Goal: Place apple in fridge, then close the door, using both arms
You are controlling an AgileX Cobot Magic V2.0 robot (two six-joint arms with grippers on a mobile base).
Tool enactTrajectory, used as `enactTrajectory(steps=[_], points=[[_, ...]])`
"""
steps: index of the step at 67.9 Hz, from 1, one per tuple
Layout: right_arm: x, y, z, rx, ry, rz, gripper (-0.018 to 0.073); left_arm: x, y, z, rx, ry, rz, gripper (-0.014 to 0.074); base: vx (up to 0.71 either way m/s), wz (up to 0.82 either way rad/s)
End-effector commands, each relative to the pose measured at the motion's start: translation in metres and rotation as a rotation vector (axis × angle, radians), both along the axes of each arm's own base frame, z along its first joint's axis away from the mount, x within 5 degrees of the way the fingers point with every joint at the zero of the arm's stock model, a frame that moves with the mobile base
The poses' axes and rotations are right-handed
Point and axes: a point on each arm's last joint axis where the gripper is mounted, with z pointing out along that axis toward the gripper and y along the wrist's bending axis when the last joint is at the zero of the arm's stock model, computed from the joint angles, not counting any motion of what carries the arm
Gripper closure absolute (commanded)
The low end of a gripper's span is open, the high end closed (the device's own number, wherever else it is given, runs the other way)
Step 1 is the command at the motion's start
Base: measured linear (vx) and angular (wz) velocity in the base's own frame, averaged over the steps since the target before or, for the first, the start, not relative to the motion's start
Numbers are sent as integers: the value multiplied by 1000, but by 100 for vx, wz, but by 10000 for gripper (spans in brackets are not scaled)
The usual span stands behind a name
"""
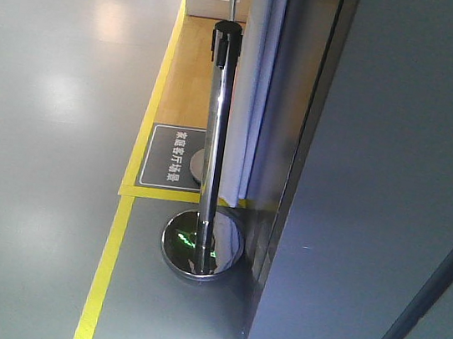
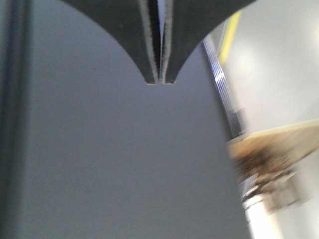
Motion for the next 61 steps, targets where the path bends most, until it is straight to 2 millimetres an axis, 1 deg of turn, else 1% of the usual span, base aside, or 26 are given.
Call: enactTrajectory(steps=[1,6,10,14,15,19,24,32,43,48,61], points=[[-15,-10,-3,59,7,-124,561,0,0,-2,-9,-65,4,602,0,0],[-28,-9,-6,-7,-6,-119,561,0,0,-2,-9,-65,4,602,0,0],[-38,-6,-4,-109,-49,-92,561,0,0,-2,-9,-65,4,602,0,0],[-47,-4,-2,-141,-96,-72,561,0,0,-2,-9,-65,4,602,0,0],[-49,-3,-2,-171,-105,-68,561,0,0,-2,-9,-65,4,602,0,0],[-58,-1,-3,-181,-150,-54,561,0,0,-2,-9,-65,4,602,0,0],[-66,1,-9,-239,-192,-45,561,0,0,-2,-9,-65,4,602,0,0],[-76,3,-24,-247,-251,-41,561,0,0,-2,-9,-65,4,602,0,0],[-81,3,-47,-226,-339,-45,561,0,0,-2,-9,-65,4,602,0,0],[-77,4,-59,-227,-322,-40,561,0,0,-2,-9,-65,4,602,0,0],[-71,4,-87,-154,-282,-23,561,0,0,-2,-9,-65,4,602,0,0]])
